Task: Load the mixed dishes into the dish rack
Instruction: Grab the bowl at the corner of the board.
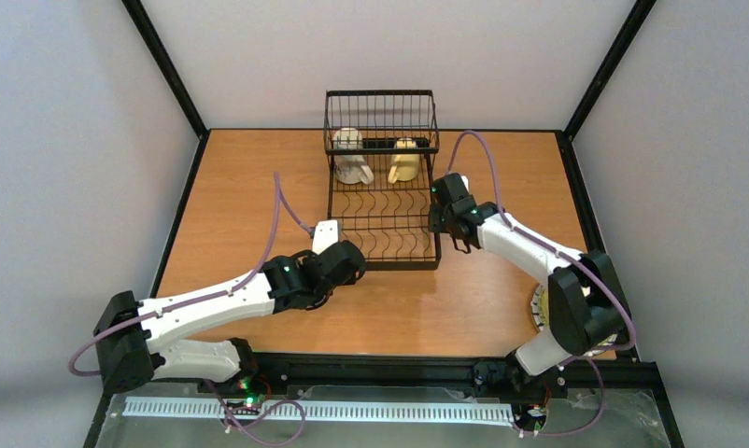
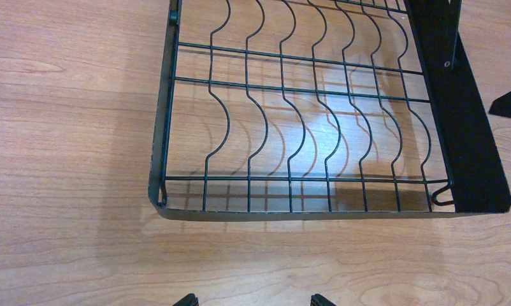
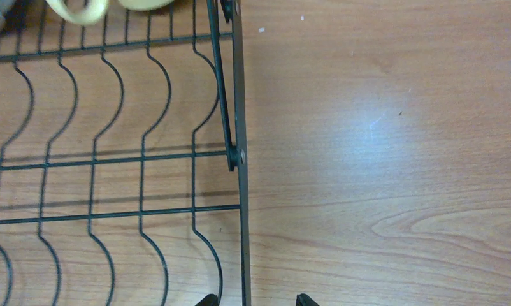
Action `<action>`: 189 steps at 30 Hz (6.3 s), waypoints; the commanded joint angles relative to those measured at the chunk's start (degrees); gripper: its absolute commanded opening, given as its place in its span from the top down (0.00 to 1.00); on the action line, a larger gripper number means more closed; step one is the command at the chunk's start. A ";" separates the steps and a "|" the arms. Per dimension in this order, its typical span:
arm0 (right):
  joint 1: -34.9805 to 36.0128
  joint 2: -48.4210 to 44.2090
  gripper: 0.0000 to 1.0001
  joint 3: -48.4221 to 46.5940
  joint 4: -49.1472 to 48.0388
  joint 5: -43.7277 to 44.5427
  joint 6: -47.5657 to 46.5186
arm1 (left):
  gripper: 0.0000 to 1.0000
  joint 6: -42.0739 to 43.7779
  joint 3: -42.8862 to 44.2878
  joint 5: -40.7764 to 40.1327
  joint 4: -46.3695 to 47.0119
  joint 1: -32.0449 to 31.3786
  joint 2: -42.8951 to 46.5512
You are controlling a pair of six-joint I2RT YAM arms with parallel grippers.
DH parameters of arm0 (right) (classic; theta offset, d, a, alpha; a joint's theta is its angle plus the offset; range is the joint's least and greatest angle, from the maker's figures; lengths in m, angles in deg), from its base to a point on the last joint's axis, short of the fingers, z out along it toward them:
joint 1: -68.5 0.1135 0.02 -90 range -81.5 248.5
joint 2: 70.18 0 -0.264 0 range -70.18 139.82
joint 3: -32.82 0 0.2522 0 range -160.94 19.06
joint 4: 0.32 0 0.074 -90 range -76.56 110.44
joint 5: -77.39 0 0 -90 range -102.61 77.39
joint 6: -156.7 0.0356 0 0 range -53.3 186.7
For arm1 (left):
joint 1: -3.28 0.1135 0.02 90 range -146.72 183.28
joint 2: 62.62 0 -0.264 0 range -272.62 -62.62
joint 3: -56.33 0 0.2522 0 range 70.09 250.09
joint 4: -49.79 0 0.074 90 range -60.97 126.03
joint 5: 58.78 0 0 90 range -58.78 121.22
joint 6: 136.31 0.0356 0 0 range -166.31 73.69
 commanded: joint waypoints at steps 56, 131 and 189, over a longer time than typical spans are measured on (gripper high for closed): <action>-1.70 -13.56 0.10 -46.58 23.30 3.87 -8.31 | 0.00 30.60 64.56 61.43 31.64 -5.05 -64.81; -1.69 -28.81 0.10 -34.83 37.46 14.60 -5.50 | 0.00 32.59 90.90 51.66 13.33 -5.19 -79.01; -38.04 -28.08 0.12 -5.82 52.63 23.97 32.16 | 0.00 12.74 3.75 23.70 -0.36 -6.44 10.38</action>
